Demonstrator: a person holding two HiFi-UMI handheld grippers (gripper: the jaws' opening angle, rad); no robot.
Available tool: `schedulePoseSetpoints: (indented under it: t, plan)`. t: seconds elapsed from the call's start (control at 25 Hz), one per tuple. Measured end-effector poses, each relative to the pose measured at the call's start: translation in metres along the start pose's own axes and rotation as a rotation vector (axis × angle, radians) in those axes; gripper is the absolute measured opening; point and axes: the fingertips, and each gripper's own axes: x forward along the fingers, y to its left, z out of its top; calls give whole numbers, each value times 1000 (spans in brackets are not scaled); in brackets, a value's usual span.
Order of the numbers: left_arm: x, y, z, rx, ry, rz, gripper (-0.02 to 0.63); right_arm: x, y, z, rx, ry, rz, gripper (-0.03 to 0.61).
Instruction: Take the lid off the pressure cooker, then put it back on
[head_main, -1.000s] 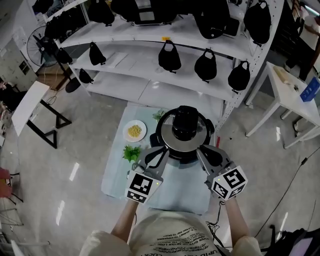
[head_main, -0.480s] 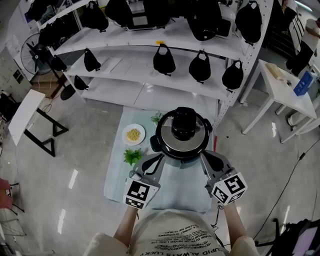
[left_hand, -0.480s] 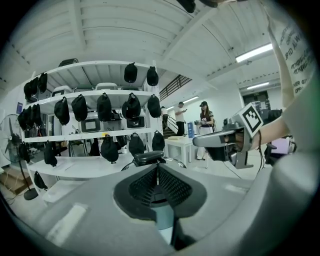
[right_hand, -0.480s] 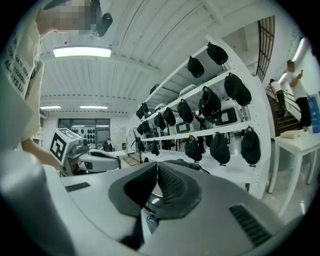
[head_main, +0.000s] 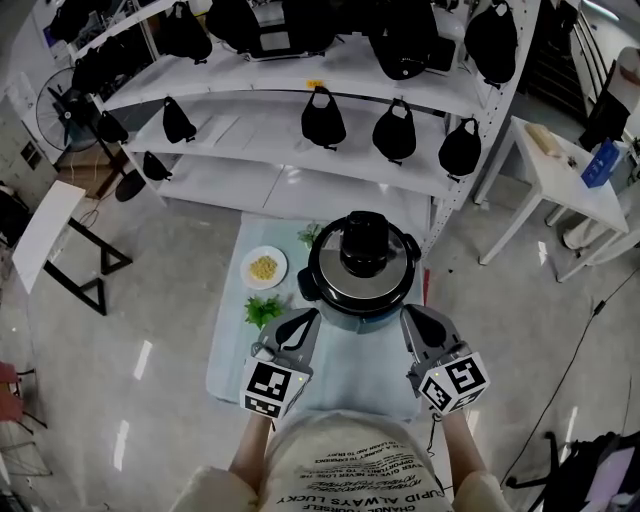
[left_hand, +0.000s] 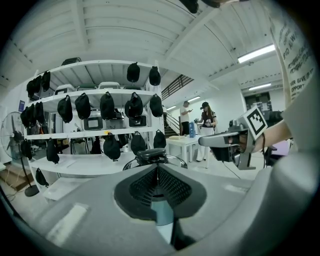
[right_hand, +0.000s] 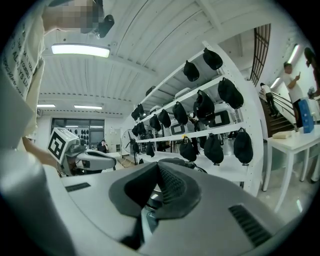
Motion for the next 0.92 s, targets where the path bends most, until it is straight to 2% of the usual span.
schedulePoseSetpoints:
  t: [0.24,0.92]
  plan:
    - [1,0,-1,25,11,5,26,-2,-1,-1,-5,-4,-2,5]
    - [-1,-4,-2,25,17,17,26,-10,-5,-7,10,-3,-41,5]
